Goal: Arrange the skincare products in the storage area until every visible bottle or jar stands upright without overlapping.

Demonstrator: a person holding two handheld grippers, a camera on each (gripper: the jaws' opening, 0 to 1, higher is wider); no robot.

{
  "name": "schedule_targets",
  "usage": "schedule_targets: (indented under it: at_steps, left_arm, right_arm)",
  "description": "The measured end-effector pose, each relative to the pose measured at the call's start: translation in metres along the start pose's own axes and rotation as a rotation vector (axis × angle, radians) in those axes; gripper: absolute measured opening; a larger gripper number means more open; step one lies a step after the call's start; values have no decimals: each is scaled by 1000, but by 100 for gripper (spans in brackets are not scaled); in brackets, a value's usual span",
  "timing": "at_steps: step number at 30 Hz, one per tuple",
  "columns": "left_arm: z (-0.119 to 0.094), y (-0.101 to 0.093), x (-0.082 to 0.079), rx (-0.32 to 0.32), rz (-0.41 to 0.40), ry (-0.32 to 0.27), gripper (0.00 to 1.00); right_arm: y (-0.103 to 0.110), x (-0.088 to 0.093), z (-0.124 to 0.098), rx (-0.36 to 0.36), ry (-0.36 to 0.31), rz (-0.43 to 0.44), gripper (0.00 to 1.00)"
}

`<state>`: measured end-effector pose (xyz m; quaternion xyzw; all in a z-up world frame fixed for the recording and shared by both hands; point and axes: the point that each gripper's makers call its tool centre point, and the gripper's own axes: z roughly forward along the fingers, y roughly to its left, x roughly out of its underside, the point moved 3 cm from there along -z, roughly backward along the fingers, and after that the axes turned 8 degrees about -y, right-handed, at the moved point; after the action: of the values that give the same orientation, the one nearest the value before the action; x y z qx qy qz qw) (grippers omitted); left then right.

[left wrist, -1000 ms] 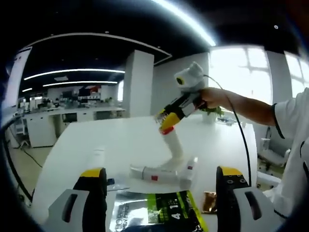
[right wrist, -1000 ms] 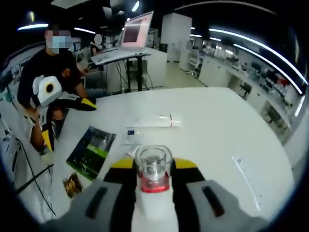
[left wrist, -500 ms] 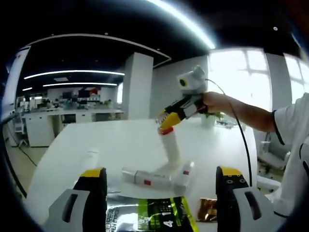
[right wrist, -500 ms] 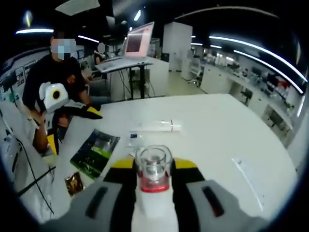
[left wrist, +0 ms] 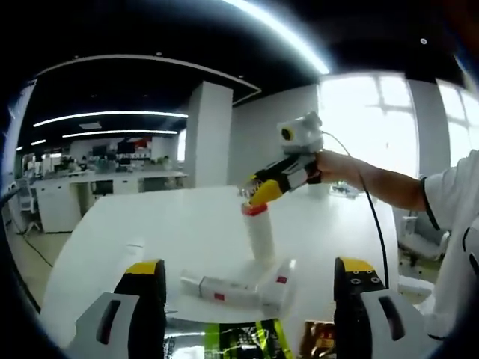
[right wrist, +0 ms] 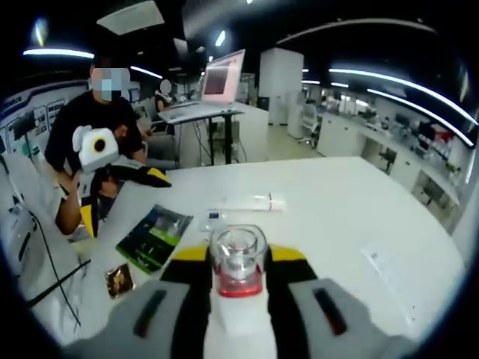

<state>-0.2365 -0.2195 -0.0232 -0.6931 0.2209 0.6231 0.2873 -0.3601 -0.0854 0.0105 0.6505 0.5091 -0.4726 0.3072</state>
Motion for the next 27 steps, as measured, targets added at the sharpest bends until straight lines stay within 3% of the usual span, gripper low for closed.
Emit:
schedule_targets:
  at_steps: [12,27]
  left_arm:
    - [30,-7,2,35,-1,36,95]
    - [60,-16,7,64,3,73,92]
  right_arm:
    - [-7,3,-13,-33,-63,30,27]
    - [-5,8,-22,-118,-121,5,27]
